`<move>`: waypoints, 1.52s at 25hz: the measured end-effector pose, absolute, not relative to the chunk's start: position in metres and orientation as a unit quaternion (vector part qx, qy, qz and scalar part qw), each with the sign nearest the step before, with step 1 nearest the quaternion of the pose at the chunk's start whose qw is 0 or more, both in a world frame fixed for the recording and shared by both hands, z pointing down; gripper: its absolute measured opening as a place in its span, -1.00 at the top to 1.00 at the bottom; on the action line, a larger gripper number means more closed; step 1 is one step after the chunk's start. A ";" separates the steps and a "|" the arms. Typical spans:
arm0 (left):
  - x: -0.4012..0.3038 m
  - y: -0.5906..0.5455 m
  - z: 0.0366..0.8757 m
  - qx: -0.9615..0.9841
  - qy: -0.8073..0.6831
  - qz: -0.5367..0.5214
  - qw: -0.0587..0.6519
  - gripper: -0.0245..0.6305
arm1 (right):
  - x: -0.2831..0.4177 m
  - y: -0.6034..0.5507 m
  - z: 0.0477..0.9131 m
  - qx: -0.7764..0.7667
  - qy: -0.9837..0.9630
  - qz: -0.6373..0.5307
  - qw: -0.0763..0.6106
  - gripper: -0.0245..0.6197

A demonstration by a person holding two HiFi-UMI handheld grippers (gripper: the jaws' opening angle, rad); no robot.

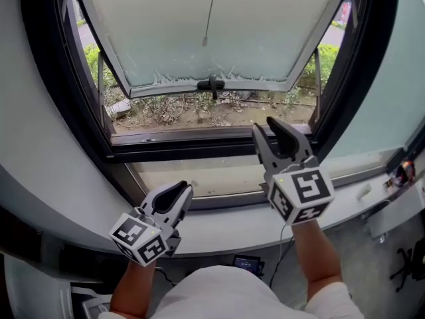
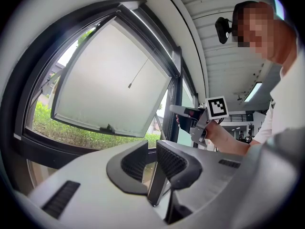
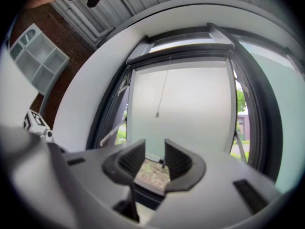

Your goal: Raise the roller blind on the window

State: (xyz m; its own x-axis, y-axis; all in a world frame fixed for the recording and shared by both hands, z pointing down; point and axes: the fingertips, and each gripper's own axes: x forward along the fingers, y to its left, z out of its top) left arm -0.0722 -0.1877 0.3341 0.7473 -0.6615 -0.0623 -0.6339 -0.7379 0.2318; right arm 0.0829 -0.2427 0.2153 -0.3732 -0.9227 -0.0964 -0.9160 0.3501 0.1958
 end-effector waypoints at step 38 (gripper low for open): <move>-0.087 -0.185 0.392 0.909 -0.372 -0.060 0.177 0.71 | 0.075 -0.224 0.370 0.532 -0.843 0.058 0.048 0.74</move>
